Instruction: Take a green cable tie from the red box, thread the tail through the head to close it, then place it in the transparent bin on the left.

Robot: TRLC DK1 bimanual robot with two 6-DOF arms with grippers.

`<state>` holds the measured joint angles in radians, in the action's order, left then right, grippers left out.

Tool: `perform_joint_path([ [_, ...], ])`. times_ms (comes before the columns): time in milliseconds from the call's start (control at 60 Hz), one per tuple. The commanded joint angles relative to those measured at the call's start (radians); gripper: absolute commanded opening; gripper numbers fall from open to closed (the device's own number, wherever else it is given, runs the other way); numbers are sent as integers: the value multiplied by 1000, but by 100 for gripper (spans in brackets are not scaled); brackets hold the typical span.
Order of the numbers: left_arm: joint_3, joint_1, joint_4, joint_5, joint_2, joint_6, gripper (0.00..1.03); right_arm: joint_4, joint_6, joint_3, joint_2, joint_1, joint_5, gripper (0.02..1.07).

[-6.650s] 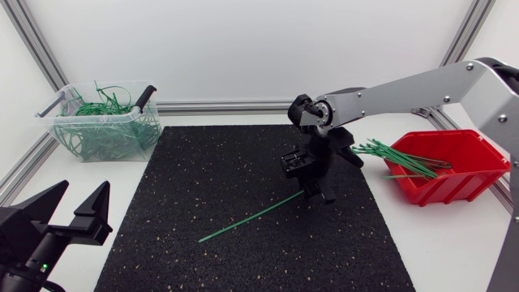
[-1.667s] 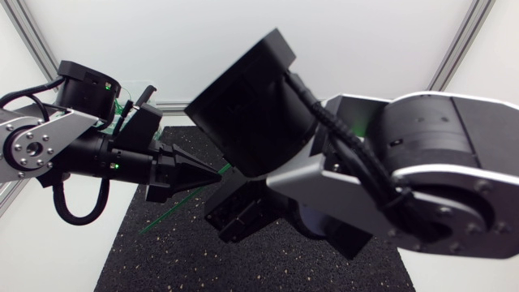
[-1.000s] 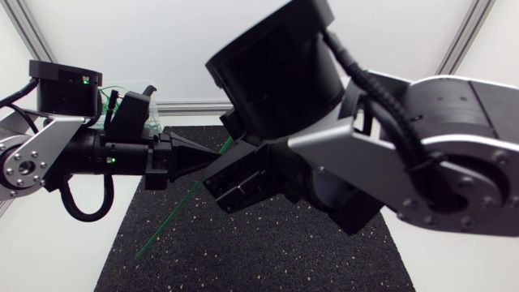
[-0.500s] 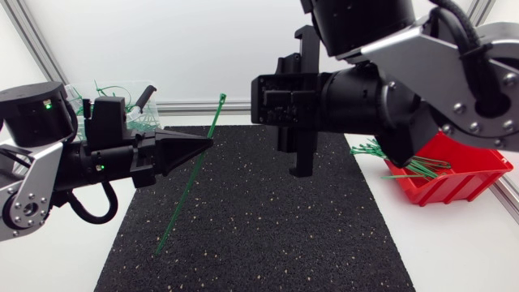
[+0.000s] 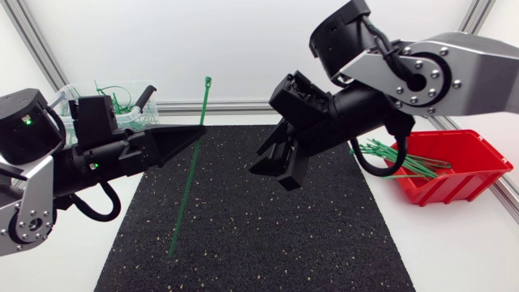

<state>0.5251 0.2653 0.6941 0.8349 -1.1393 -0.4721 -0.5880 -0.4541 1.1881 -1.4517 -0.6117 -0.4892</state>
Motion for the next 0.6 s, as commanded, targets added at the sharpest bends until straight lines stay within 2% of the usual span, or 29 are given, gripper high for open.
perform_joint_path([
  [0, -22, 14, 25, -11, -23, -43, 4, -18, 78, 34, -65, 18, -91, 60],
  [67, -28, 26, 45, -33, -28, -57, 4, -18, 115, 51, -104, 29, -190, 60],
  [250, -27, 43, 56, -40, -43, -68, 4, 16, 153, 77, -180, 10, -324, 60],
  [533, -23, 61, 77, -40, -59, -82, 4, 134, 256, 88, -213, -40, -428, 60],
  [583, -23, 63, 81, -40, -63, -82, 4, 152, 270, 88, -222, -42, -442, 55],
])
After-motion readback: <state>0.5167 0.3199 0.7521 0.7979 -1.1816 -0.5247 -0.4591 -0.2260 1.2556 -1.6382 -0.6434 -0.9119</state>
